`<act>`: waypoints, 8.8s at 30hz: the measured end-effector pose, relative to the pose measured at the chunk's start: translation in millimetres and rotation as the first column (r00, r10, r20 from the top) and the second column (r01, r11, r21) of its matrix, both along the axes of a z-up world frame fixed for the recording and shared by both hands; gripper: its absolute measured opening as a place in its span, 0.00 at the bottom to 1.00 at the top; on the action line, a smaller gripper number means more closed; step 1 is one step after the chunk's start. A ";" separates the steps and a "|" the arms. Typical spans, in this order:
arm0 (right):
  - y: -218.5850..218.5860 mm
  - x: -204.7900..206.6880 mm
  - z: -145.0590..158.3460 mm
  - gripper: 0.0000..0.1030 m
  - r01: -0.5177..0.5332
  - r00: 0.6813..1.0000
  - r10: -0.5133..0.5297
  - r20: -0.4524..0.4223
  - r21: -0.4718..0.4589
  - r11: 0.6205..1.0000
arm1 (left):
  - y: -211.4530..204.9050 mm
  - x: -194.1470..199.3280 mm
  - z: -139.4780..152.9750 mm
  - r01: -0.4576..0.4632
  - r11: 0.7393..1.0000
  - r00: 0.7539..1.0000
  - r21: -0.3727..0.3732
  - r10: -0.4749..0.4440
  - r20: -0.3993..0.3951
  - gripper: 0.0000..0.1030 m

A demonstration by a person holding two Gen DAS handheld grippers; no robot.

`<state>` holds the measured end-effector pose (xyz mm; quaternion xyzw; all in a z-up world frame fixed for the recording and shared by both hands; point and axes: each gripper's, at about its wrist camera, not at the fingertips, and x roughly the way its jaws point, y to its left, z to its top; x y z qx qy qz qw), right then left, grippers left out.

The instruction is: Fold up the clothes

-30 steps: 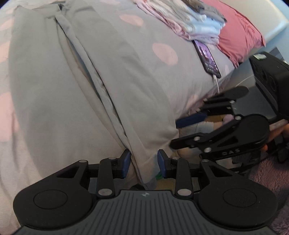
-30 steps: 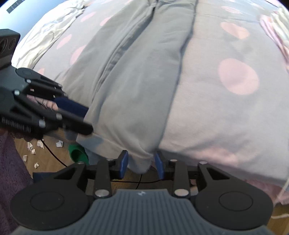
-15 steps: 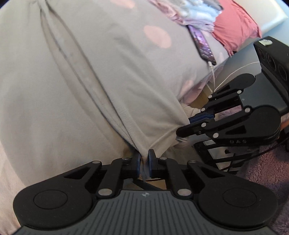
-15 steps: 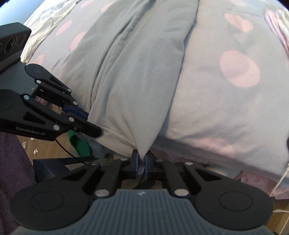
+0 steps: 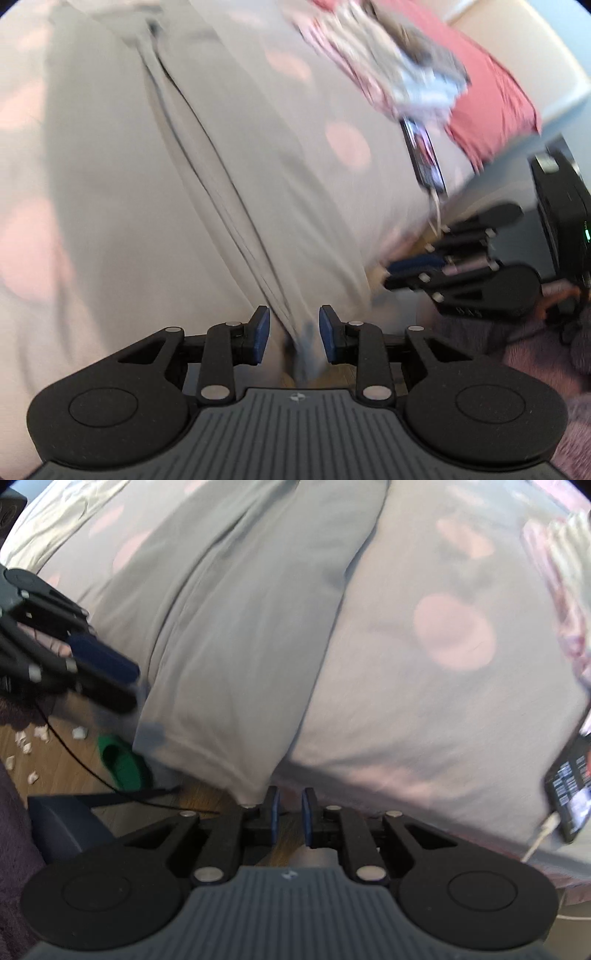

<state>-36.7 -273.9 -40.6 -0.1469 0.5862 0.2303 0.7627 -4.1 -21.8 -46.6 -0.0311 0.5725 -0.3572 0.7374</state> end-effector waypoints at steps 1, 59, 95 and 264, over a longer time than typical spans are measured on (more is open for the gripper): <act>0.1 1.8 6.0 0.15 0.004 1.000 -0.004 0.025 -0.003 1.000 | 3.2 5.7 3.7 -0.026 1.000 0.999 0.001 0.025 0.020 0.25; 99.2 134.7 -3.3 0.52 -0.126 0.986 0.130 0.103 -0.044 0.991 | -88.1 396.5 -46.6 -0.076 0.996 0.966 0.047 0.062 0.251 0.03; 86.7 75.5 3.3 0.58 -0.130 0.971 0.127 0.202 0.003 0.991 | 79.3 51.0 25.1 -0.272 0.946 0.943 0.176 0.226 0.245 0.48; 111.1 49.8 -6.9 0.13 -0.418 0.627 0.594 0.503 -0.427 0.802 | -17.8 8.0 9.8 0.077 0.758 0.663 0.647 -0.524 0.535 0.14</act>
